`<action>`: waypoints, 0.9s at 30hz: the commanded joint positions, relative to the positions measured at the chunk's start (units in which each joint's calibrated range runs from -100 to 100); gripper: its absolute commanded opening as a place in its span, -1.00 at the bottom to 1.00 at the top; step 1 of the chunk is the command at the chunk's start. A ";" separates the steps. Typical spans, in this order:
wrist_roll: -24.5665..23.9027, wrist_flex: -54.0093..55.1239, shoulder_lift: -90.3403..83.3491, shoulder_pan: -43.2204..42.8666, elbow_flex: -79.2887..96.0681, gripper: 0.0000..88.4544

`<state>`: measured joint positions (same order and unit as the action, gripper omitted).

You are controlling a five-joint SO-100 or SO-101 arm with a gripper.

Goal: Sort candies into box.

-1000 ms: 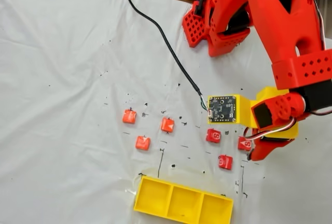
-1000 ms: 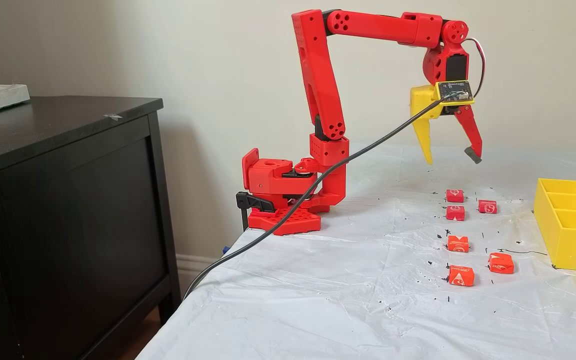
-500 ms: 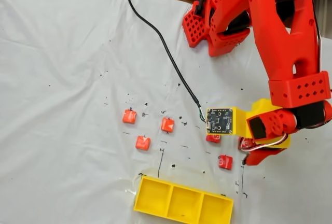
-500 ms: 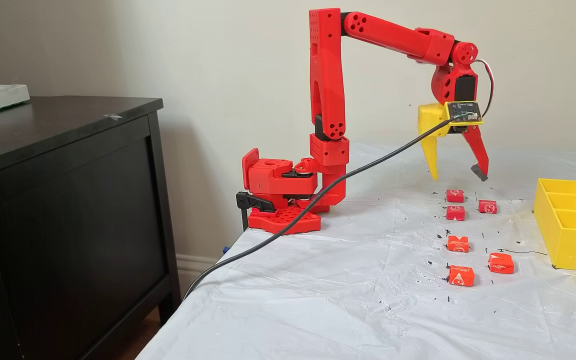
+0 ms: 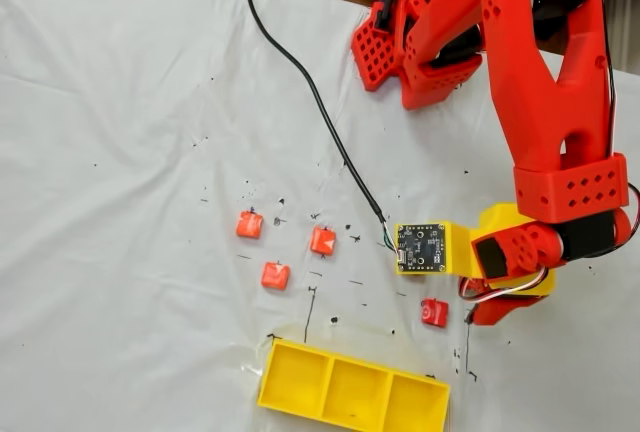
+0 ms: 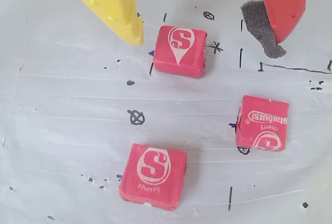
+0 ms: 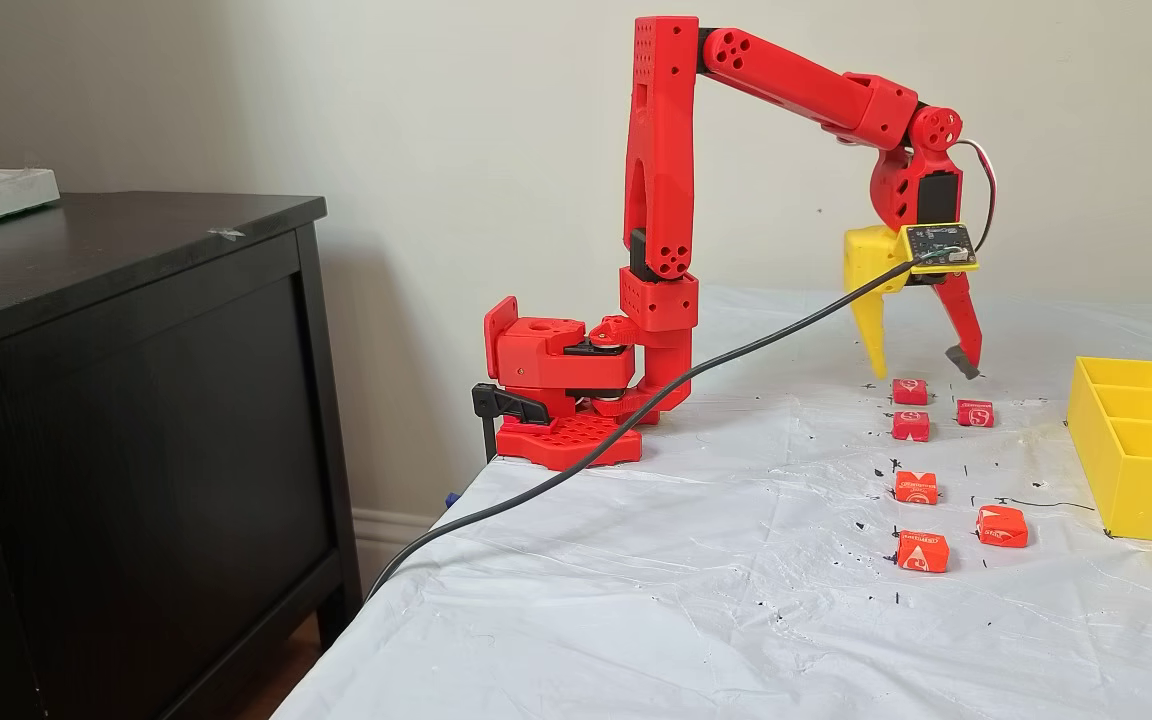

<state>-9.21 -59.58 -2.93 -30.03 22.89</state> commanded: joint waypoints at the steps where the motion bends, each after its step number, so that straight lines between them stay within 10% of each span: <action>1: 0.34 0.92 -0.13 -1.67 -0.90 -0.32; 15: 0.88 3.62 4.11 -2.85 -0.54 -0.34; 27: 1.47 6.40 3.27 -2.22 1.28 -0.84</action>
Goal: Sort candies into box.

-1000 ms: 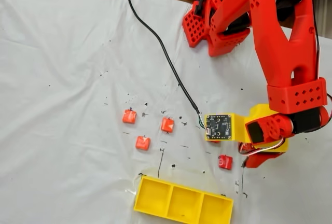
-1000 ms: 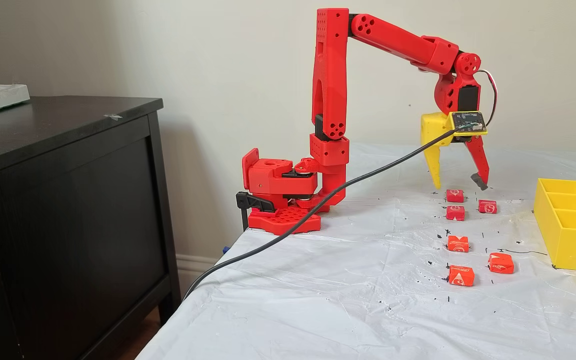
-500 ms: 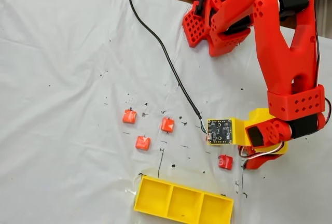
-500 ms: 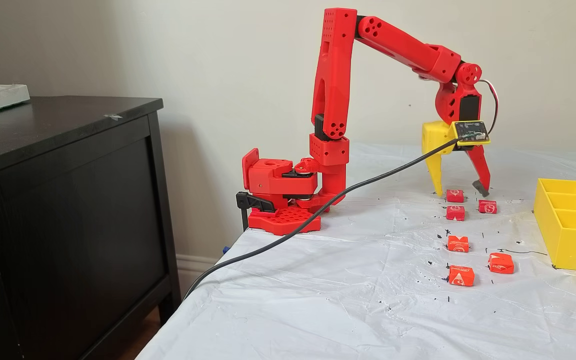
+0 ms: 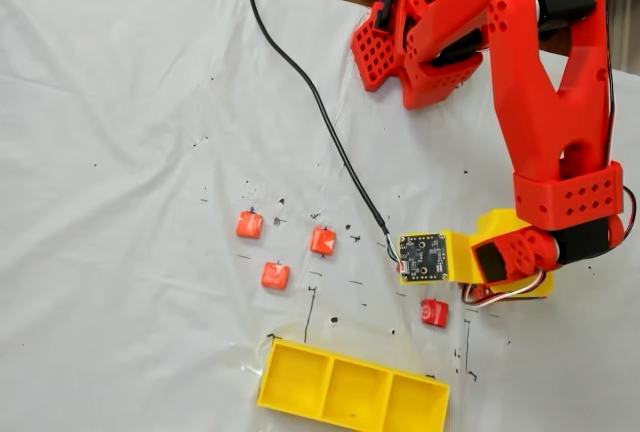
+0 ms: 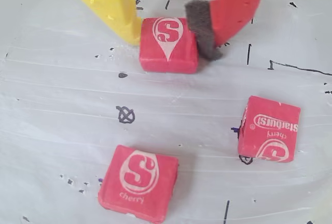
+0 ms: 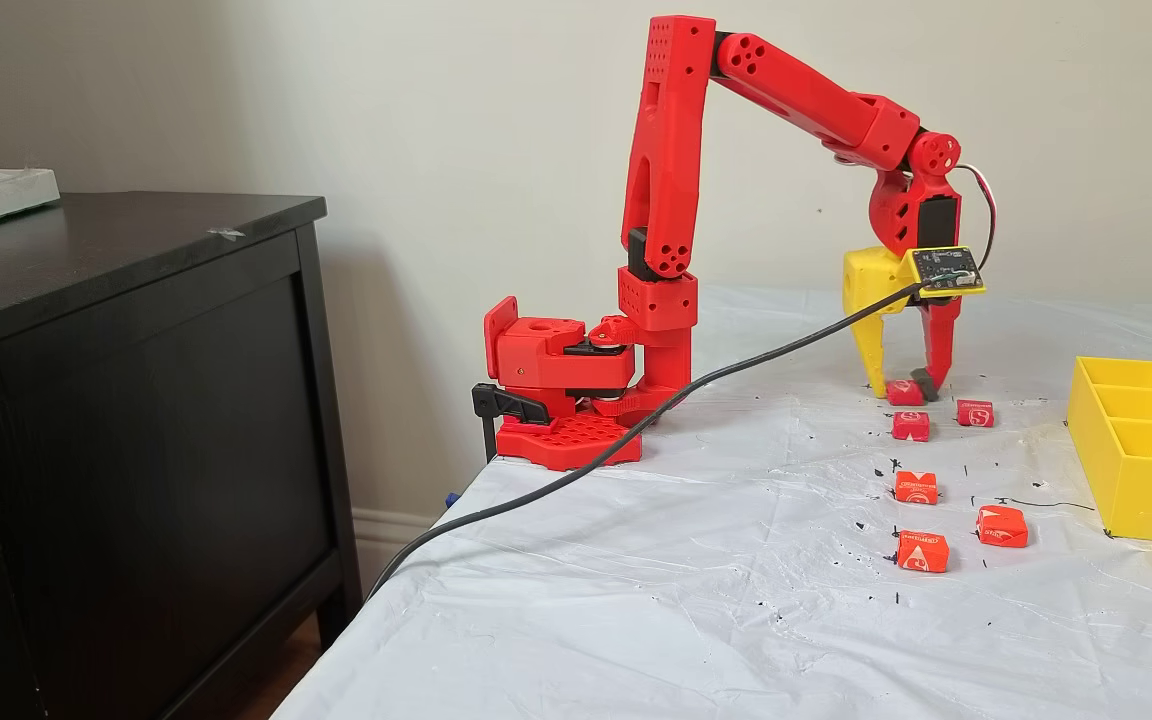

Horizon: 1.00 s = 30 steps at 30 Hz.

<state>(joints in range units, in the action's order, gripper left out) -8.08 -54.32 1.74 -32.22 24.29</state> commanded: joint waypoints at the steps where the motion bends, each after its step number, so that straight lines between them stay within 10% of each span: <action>1: 0.05 1.23 -1.40 0.16 -0.12 -0.86; 30: 4.40 3.68 -12.94 17.19 -23.70 -1.00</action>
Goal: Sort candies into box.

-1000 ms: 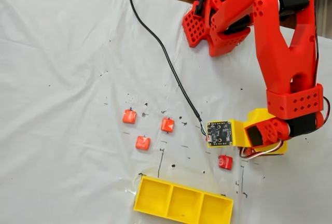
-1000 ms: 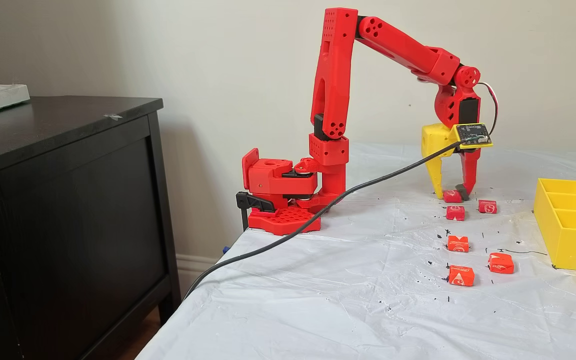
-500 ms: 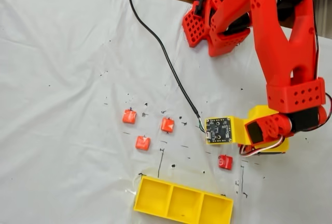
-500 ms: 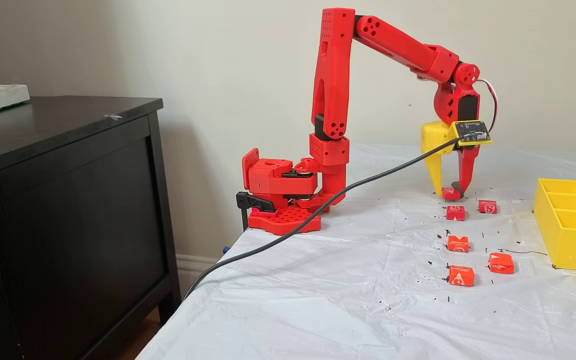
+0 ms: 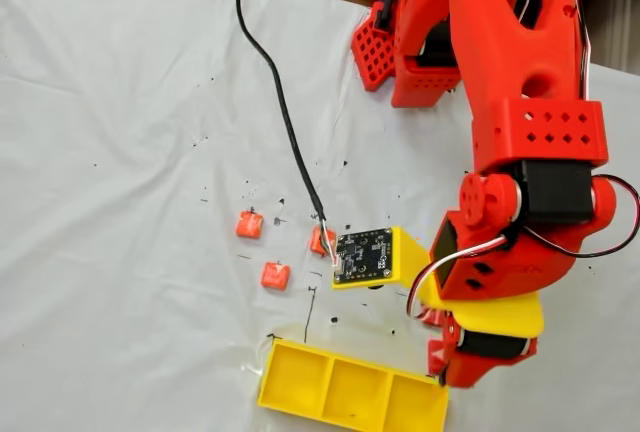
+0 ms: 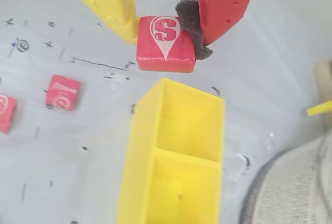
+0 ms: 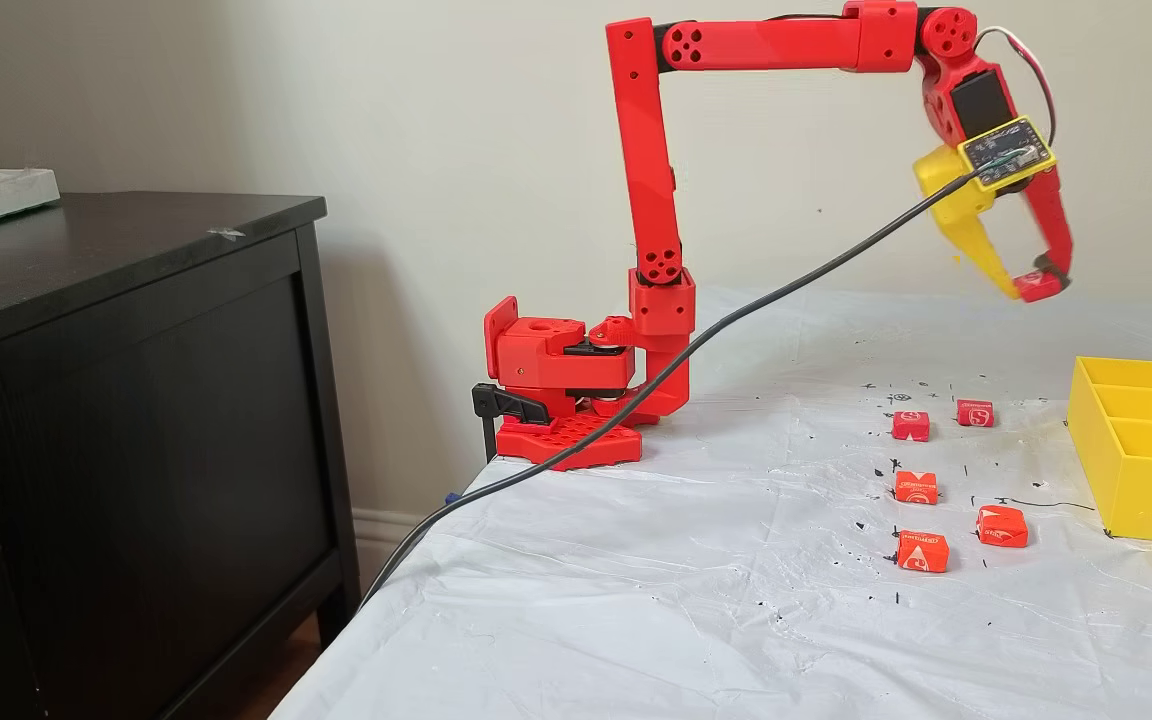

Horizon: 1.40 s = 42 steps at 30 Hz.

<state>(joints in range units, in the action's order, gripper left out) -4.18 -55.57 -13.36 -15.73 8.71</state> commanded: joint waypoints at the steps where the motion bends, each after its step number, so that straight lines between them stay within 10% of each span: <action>1: 0.49 5.84 3.86 0.96 -9.12 -1.00; 21: 1.07 8.95 15.65 1.32 -15.31 -0.99; 24: 1.37 7.80 15.48 0.96 -15.04 -0.15; 27: 2.88 6.74 14.38 0.15 -14.40 -0.02; 37: 2.78 5.18 11.92 0.15 -13.67 -0.16; 42: 2.88 2.24 8.45 0.24 -12.85 -0.79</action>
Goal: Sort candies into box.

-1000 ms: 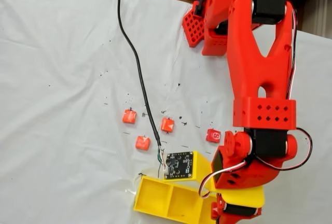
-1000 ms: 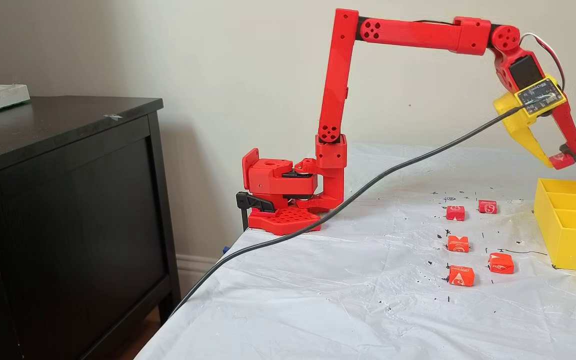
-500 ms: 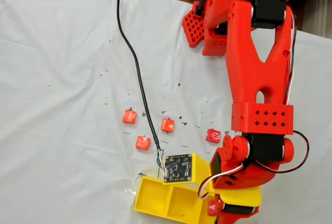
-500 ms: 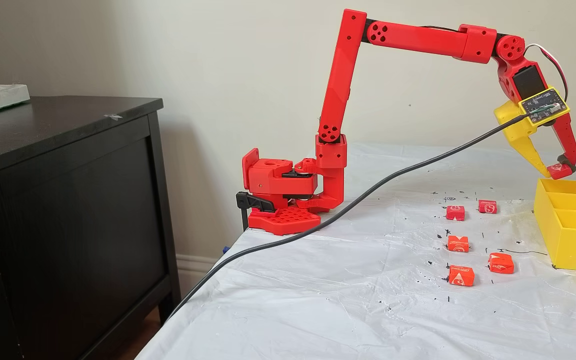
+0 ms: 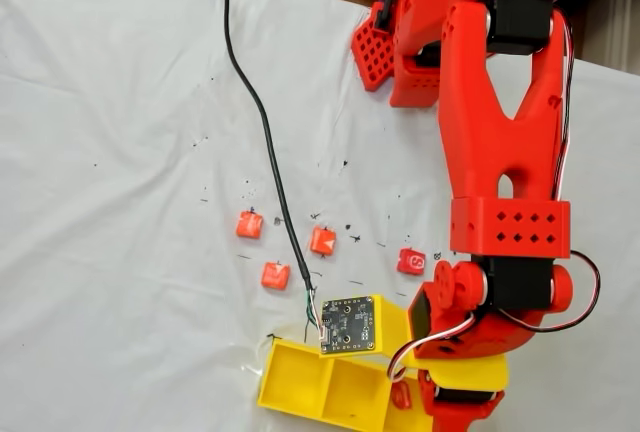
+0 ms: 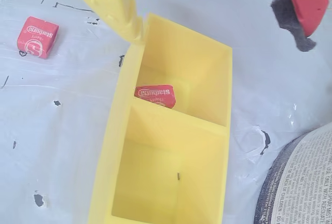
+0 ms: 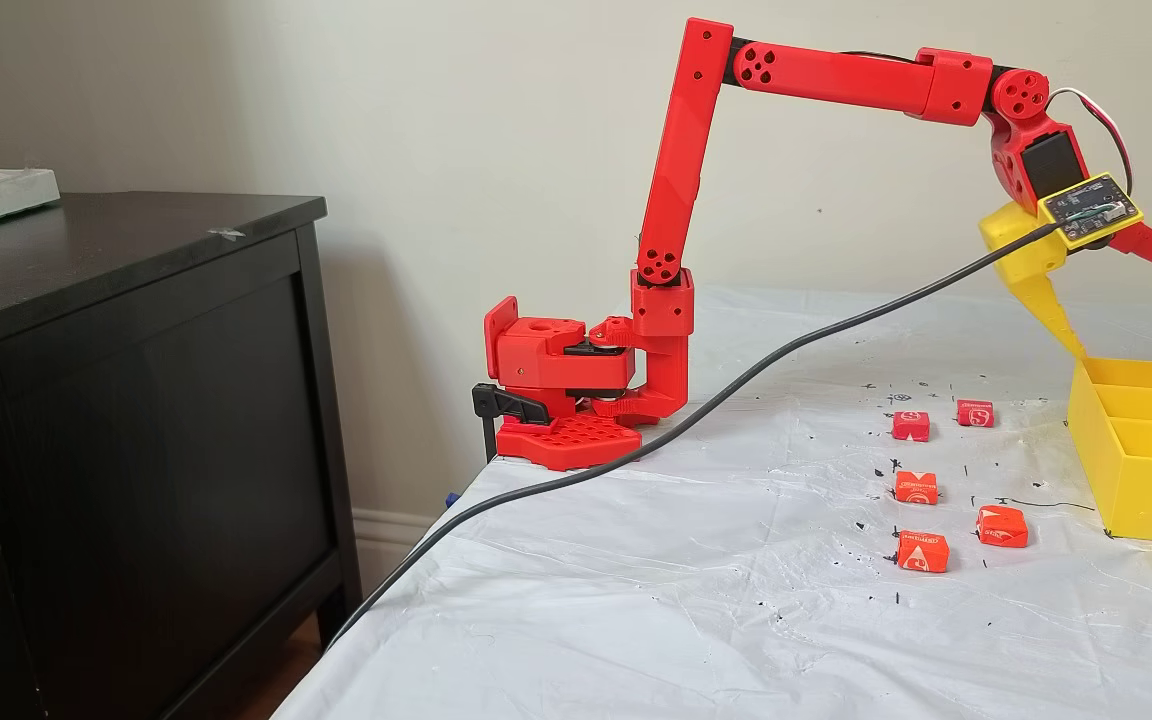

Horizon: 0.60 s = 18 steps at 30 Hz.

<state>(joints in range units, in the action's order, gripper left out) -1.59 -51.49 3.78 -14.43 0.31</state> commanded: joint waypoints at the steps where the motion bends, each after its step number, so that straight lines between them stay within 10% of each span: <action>1: 0.24 -2.66 -9.46 -1.15 -4.27 -0.92; 18: 0.63 -12.08 -12.51 -5.32 6.38 -0.96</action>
<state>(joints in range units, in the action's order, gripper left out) -1.00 -64.36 -7.42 -18.65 7.05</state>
